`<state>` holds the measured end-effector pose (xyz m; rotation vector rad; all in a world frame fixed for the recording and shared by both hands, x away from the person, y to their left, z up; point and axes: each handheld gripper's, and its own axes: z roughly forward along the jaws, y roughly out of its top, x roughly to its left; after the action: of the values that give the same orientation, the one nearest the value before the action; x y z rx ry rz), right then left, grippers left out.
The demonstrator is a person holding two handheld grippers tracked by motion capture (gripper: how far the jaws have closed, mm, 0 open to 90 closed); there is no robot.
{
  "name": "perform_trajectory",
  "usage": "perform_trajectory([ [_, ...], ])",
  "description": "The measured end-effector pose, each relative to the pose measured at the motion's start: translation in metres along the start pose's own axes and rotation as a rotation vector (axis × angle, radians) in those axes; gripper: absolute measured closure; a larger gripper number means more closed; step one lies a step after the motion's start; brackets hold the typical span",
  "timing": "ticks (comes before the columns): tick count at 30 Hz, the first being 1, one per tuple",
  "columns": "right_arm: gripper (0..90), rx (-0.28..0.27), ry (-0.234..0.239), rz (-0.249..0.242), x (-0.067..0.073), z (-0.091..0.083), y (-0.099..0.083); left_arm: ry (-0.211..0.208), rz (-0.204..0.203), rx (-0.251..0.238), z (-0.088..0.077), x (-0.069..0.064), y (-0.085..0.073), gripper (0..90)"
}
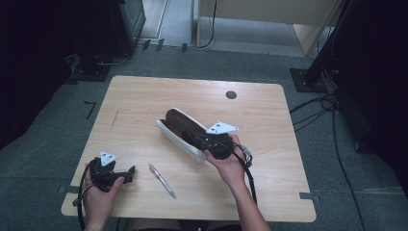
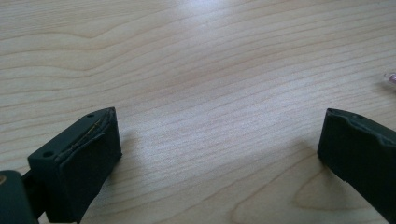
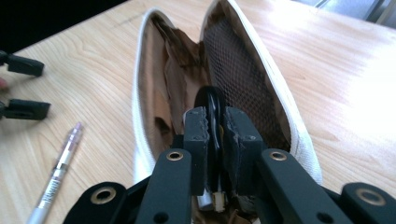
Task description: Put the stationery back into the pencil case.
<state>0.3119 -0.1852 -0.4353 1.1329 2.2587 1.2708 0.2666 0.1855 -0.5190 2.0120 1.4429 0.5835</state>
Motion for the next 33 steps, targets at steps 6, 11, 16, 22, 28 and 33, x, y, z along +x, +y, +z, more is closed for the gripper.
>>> perform_trajectory([
  [6,79.4,-0.038,0.007,-0.007,0.013,-0.012,0.004,0.000,0.001,0.001,0.000,0.000,0.000,0.0],
  [11,79.1,-0.064,0.028,-0.022,0.027,-0.019,0.005,0.000,0.001,0.001,0.000,0.000,0.000,0.0],
  [16,78.9,-0.073,0.045,-0.032,0.042,-0.024,0.000,0.000,0.001,0.002,0.000,0.000,0.000,0.0],
  [22,78.0,-0.074,0.067,-0.030,0.057,-0.023,-0.010,-0.001,0.002,0.002,0.000,0.000,0.000,0.0],
  [28,76.7,-0.052,0.080,-0.030,0.071,-0.018,-0.023,-0.001,0.001,0.001,0.000,0.000,0.000,0.0],
  [33,75.8,-0.031,0.071,-0.029,0.083,-0.011,-0.037,-0.001,0.002,0.001,0.000,0.000,0.000,0.0],
])
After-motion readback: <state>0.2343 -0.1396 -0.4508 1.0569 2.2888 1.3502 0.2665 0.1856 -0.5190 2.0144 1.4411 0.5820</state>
